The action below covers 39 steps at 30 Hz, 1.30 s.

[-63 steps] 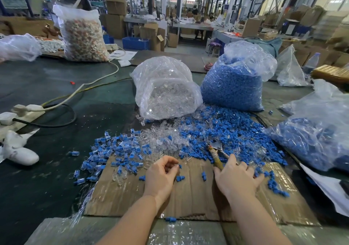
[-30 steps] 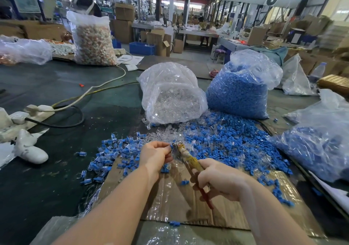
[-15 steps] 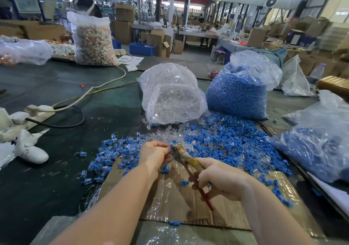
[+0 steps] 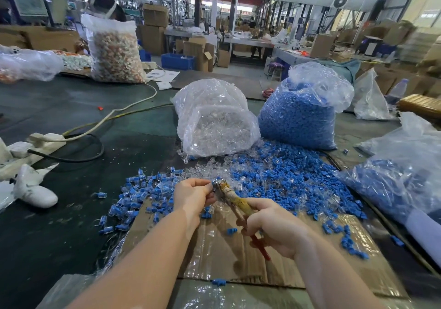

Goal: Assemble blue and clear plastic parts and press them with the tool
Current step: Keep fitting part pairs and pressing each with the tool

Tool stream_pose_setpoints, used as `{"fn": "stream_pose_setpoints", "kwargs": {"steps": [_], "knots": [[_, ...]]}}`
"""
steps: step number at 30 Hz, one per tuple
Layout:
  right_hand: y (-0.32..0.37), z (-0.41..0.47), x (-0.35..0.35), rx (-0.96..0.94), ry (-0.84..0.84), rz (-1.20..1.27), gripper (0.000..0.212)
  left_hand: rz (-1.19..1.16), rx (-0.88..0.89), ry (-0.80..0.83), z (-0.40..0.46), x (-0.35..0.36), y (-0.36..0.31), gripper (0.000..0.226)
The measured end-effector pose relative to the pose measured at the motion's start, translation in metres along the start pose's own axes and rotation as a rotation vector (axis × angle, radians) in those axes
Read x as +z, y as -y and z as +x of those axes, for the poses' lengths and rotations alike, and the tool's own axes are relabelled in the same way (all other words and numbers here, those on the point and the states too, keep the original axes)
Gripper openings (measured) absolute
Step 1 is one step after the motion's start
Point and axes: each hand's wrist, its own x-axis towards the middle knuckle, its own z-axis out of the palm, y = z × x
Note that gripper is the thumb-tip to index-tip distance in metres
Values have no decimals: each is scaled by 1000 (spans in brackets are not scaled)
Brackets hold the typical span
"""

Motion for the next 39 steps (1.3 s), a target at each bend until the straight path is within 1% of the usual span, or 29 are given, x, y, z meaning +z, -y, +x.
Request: {"fn": "stream_pose_setpoints", "kwargs": {"steps": [2,3,5,7,9,11,13,18,20,22,25,28,30,31,32,34,36,39], "knots": [[-5,1,-1,1,-13,164,56,-2,7,-52,2,-4,-1,11],[-8,2,-2,-11,-46,209,58,2,8,-94,4,-8,-1,11],[-14,7,-6,-53,-187,169,61,47,41,-191,10,-16,-1,11],[-22,15,-15,-81,-412,-58,66,203,148,-280,16,-26,0,11],[-33,21,-28,-40,-618,-394,68,458,275,-345,19,-37,2,15],[-42,25,-38,49,-740,-652,65,628,371,-375,22,-47,6,20],[-47,25,-42,86,-797,-778,62,718,424,-369,24,-54,9,24],[-60,28,-46,86,-822,-997,63,835,457,-290,18,-53,15,34],[-64,30,-45,69,-829,-1029,61,853,512,-273,11,-46,18,36],[-66,30,-43,69,-835,-1051,59,845,596,-249,3,-37,23,32],[-68,31,-43,98,-809,-1079,58,818,680,-99,-10,-21,37,24],[-67,30,-37,129,-828,-1093,55,823,675,78,-19,-5,53,20],[-65,29,-29,56,-895,-1168,50,816,666,129,-21,4,62,20],[-64,30,-24,-33,-913,-1190,45,815,661,137,-22,7,65,21],[-62,32,-20,-144,-903,-1182,41,813,658,135,-22,9,67,22],[-59,39,-10,-319,-805,-1107,38,805,657,116,-21,11,69,22],[-56,47,-3,-361,-716,-1078,42,805,657,99,-19,10,69,23],[-53,60,3,-288,-646,-1093,50,819,660,103,-17,8,70,24]]}}
